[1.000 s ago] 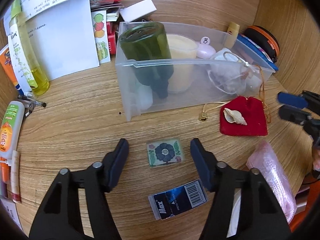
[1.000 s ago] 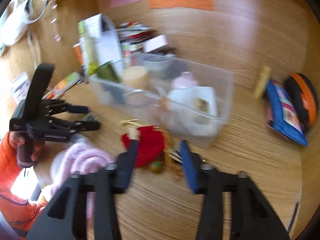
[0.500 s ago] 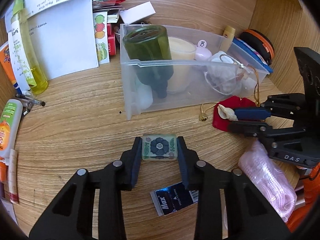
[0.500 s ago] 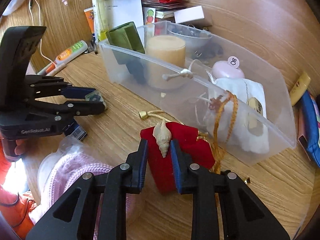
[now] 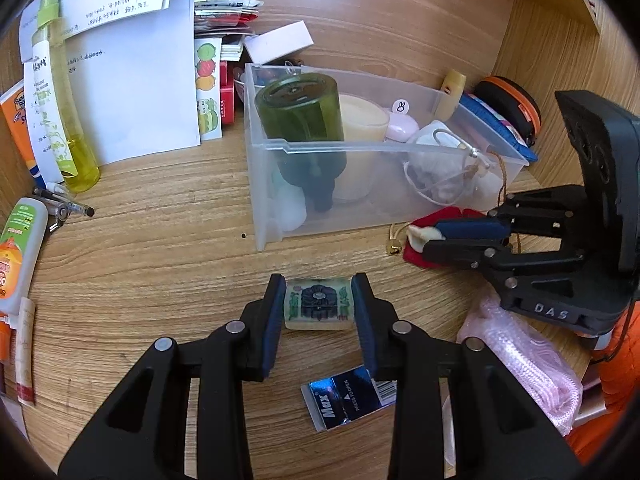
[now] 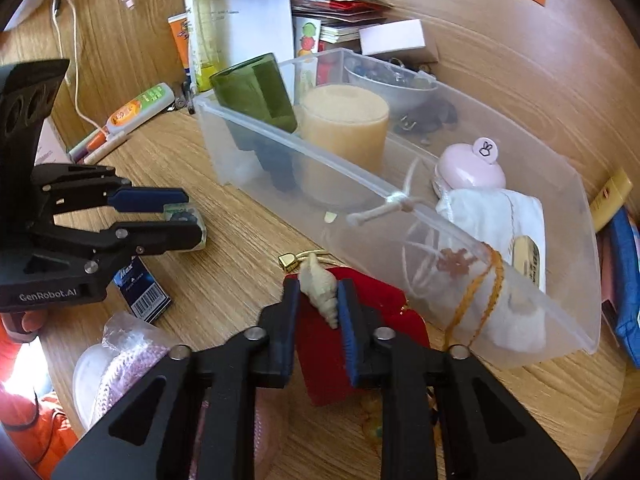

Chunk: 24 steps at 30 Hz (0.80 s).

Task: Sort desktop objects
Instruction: 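Grasp the green patterned tile with left tool while right tool grasps red shell pouch, then lower the green tile into the box with left tool while right tool drops the shell inside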

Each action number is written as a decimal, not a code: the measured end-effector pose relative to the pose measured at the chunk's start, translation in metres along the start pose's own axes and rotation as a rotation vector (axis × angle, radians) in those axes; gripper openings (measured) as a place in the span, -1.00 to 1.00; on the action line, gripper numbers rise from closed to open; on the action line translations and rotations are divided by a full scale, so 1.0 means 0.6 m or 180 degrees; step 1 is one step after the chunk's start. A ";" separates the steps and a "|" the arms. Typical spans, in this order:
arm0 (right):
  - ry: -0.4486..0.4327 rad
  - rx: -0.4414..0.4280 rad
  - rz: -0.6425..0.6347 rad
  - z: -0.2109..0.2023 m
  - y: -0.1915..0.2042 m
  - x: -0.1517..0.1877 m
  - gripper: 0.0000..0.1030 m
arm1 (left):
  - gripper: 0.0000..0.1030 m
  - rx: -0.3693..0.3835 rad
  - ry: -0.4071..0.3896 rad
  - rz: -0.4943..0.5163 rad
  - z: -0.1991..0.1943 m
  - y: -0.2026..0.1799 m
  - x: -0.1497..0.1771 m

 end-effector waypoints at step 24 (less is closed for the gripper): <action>-0.0636 0.0231 0.0155 -0.140 -0.036 -0.022 -0.71 | -0.36 0.0053 -0.0489 0.0130 -0.070 -0.049 -0.074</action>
Point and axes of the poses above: each gripper's, at about its wrist camera, not at the fingertips, and z roughly the way its jaws point, y to its left, x to its underside, the point moved 7 cm from there along z, roughly the way its jaws point, and after that the axes turned 12 degrees about -z, right-handed, at the moved point
